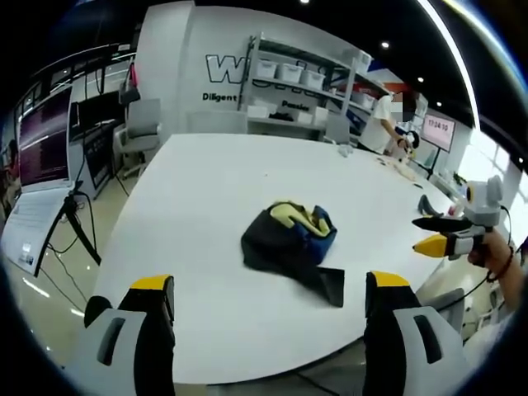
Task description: Fold the garment on the visible template until the final outline fits inside the template.
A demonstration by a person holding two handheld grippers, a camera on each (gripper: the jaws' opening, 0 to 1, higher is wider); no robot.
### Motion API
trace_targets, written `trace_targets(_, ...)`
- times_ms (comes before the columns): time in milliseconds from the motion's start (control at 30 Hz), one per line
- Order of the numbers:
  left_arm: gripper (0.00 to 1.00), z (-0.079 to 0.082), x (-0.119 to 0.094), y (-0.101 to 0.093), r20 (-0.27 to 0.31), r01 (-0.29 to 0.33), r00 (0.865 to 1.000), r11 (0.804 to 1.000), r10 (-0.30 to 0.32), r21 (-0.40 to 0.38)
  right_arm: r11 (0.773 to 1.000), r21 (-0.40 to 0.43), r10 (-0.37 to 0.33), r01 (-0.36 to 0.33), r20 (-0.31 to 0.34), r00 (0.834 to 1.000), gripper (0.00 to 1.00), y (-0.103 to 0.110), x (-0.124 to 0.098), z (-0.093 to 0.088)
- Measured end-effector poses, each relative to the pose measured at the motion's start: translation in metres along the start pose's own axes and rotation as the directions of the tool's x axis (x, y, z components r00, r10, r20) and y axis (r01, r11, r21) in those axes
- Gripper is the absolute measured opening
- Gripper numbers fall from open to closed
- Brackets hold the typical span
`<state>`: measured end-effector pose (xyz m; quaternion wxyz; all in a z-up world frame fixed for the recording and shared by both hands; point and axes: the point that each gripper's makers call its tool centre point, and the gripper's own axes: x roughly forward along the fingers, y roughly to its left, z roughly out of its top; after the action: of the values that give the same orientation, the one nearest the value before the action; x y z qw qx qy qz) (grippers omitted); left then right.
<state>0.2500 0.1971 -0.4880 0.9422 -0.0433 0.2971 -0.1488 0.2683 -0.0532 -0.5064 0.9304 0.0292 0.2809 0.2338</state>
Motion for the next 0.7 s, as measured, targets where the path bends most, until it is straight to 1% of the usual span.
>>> trace_targets(133, 0.91, 0.001, 0.001, 0.0, 0.005, 0.002, 1.0, 1.0, -0.002, 0.006, 1.0, -0.001, 0.002, -0.002, 0.009, 1.0, 0.98, 0.0, 0.001, 0.002)
trace_targets(200, 0.91, 0.002, 0.002, 0.0, 0.004, 0.0, 1.0, 1.0, 0.0, 0.008, 0.999, 0.026, 0.023, -0.023, 0.013, 1.0, 0.98, 0.001, 0.003, 0.003)
trace_targets(267, 0.91, 0.002, 0.003, 0.0, 0.002, 0.002, 1.0, 1.0, -0.002, 0.008, 0.999, 0.035, 0.026, -0.027, 0.02, 0.999, 0.98, 0.001, 0.003, 0.004)
trace_targets(400, 0.91, 0.001, 0.008, -0.002, -0.005, 0.007, 1.0, 1.0, -0.007, 0.009, 1.0, 0.017, 0.021, -0.021, 0.005, 1.0, 0.97, -0.001, 0.006, 0.002)
trace_targets(533, 0.9, 0.002, 0.011, -0.004, -0.006, 0.013, 1.0, 1.0, -0.013, 0.009, 1.0, 0.011, 0.023, -0.023, 0.004, 1.0, 0.97, -0.002, 0.009, 0.003)
trace_targets(700, 0.89, 0.001, 0.022, -0.007, -0.019, 0.02, 1.0, 1.0, -0.02, 0.007, 1.0, 0.008, 0.028, -0.028, 0.01, 1.0, 0.95, -0.006, 0.017, 0.006)
